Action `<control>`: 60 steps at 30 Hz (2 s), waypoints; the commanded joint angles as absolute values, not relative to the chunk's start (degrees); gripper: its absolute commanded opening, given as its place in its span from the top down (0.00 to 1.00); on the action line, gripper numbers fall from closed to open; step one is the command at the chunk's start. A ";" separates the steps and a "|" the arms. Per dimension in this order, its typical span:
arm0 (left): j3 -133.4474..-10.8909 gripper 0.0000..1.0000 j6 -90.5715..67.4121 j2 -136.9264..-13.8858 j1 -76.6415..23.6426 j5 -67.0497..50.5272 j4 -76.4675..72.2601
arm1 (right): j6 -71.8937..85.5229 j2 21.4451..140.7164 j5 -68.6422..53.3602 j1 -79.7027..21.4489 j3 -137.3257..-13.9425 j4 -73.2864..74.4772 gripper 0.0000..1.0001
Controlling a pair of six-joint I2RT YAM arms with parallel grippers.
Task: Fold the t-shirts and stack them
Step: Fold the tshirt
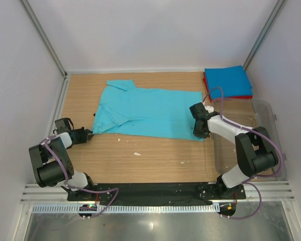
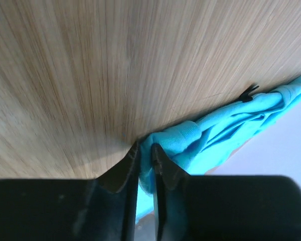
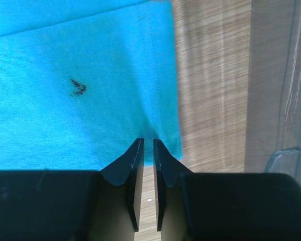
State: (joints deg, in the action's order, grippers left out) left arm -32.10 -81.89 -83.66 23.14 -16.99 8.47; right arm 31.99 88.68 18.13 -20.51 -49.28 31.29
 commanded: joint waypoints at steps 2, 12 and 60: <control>-34.88 0.90 -77.71 -84.03 23.03 -13.98 8.86 | 31.90 87.89 21.00 -20.66 -50.53 31.81 0.81; -46.40 0.98 -63.29 -87.96 21.89 -6.51 21.96 | 31.55 88.77 22.15 -20.65 -50.19 32.26 0.81; -72.33 0.75 -38.94 -109.78 17.93 -19.34 25.75 | 0.62 145.46 14.32 -56.69 -128.06 7.03 0.52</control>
